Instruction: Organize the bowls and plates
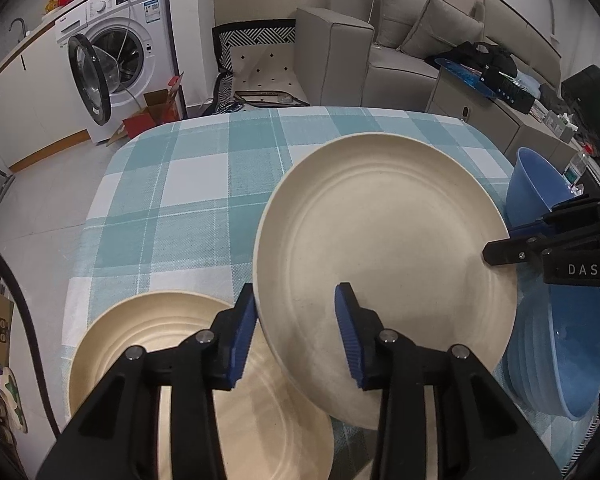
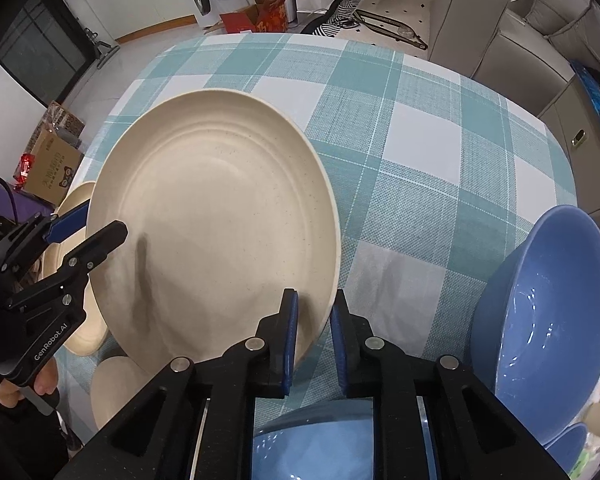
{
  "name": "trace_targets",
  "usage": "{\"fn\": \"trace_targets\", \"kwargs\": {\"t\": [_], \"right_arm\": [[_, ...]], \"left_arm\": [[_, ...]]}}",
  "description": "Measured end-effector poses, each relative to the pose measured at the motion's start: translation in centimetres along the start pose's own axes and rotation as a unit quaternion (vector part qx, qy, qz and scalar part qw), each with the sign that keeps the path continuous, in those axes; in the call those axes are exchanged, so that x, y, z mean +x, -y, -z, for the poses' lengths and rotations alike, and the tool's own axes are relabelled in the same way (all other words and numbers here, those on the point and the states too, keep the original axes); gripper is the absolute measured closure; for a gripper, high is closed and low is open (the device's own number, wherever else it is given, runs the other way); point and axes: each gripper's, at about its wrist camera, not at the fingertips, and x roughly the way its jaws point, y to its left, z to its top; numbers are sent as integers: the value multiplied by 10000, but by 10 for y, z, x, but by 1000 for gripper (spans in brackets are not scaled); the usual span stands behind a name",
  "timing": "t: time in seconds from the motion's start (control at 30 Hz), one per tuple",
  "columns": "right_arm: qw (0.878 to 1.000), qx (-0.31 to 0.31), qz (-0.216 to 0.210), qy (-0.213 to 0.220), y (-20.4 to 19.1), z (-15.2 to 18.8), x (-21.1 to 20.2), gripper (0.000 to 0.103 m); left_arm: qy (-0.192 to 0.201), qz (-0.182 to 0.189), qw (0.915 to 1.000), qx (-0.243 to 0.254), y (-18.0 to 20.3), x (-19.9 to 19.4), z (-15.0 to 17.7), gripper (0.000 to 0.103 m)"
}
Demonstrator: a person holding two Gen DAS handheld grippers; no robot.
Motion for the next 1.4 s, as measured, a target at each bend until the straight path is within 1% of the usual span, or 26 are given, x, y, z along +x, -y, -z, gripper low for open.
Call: {"fn": "trace_targets", "kwargs": {"t": [0.33,0.67,1.4], "right_arm": [[9998,-162,-50,96,-22,10,-17,87],[9992,-324,-92,229,-41,28,-38,87],[9977,-608,-229,200,-65,73,-51,87]], "left_arm": [[170,-70,9998,-65,-7,-31,13,65],[303,-160,9994,-95,-10,-59,31,65],[387,-259,9989,-79,-7,-89,57,65]]}}
